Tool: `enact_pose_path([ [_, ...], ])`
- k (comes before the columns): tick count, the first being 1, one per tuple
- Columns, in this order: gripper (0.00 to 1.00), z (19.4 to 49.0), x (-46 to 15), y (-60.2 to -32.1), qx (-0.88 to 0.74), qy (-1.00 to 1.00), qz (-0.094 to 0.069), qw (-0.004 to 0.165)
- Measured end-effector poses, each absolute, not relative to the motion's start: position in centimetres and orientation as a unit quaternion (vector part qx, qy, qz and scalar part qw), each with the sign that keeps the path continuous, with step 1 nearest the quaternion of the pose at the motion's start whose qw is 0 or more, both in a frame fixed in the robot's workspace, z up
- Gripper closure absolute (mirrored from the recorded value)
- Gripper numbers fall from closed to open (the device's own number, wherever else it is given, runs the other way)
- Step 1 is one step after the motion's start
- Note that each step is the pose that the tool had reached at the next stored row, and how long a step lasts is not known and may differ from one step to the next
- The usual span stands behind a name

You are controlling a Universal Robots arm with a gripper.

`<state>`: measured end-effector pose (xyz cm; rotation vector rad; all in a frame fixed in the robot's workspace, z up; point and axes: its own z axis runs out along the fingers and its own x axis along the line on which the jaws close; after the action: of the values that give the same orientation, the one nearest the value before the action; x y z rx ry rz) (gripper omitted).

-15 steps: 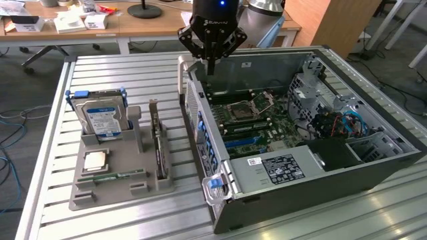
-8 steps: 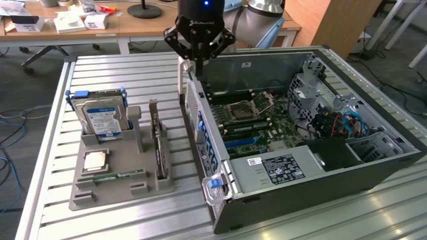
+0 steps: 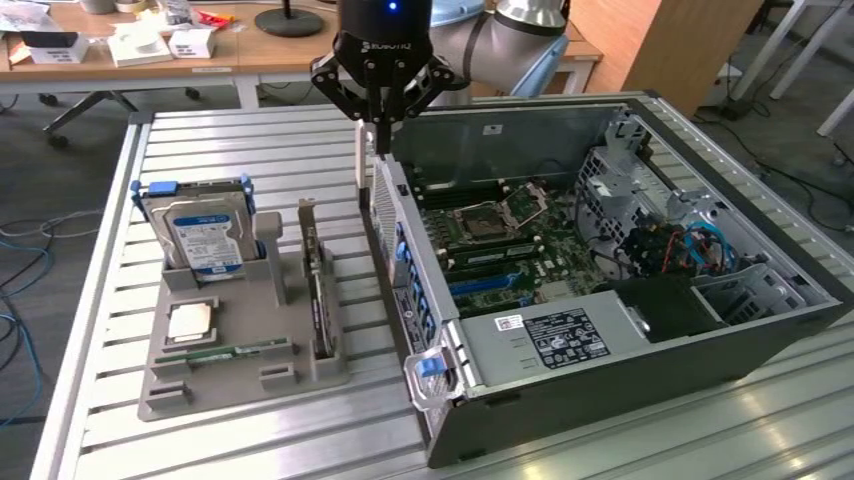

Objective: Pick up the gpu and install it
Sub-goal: 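Reach for the gpu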

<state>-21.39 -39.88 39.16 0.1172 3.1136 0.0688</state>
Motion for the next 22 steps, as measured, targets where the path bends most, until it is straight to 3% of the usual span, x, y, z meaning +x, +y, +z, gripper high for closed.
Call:
enact_pose_path([
  [22,0.89,39.2,-22.6,-39.9,0.038,0.999,0.022,0.012],
])
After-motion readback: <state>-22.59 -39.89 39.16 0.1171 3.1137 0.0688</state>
